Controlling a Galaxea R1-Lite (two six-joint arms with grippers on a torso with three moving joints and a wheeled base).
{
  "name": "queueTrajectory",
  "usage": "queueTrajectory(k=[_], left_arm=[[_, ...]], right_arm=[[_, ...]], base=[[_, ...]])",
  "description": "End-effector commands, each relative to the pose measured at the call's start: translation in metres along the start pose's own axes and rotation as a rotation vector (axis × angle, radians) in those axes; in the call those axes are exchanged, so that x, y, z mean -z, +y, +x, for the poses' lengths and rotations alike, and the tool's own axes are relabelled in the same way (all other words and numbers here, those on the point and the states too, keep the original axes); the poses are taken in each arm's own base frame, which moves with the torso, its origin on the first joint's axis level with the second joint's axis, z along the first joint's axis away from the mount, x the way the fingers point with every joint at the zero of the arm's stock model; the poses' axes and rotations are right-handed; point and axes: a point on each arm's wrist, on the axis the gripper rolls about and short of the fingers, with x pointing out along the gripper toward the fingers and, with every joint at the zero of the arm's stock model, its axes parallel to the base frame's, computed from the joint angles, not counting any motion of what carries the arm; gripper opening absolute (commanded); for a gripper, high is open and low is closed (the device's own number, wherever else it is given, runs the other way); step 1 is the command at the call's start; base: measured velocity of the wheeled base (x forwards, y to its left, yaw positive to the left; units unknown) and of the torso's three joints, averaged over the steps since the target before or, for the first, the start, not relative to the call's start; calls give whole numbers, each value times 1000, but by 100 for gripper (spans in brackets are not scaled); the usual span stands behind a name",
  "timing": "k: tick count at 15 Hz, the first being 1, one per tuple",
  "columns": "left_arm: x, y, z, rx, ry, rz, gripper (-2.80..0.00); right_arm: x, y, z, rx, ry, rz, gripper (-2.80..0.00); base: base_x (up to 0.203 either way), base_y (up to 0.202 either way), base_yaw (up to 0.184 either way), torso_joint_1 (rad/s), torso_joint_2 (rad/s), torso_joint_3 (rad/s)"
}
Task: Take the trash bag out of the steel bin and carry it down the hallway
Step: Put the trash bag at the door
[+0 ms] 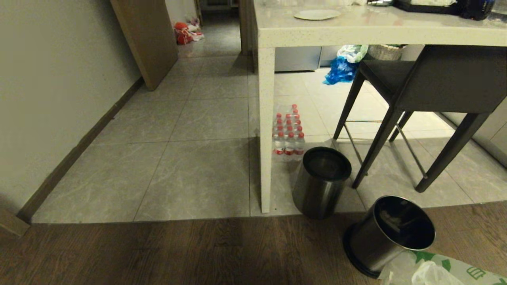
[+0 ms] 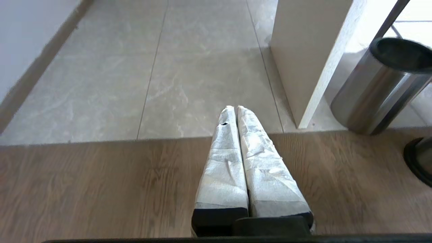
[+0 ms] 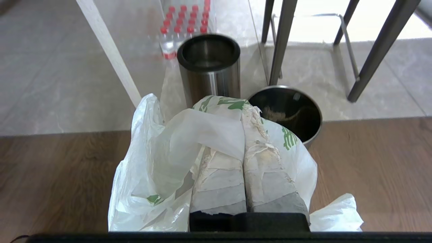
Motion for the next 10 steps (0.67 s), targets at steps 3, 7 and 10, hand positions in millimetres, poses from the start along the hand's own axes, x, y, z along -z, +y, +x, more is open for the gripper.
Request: queueTrajectory(k=[3,7,10], left_arm=[[0,0,0,-2,1,0,-280],[0,0,0,0,1,6,-280],[0,0,0,0,-1,7,-280]], right_arm=[[1,0,0,-2,1,0,-280],[1,0,0,0,1,-1,-280],[1,0,0,0,1,0,-280]], base=[[0,0,0,-1,3,202],[0,0,0,3,5,206],[0,0,0,1,5,96]])
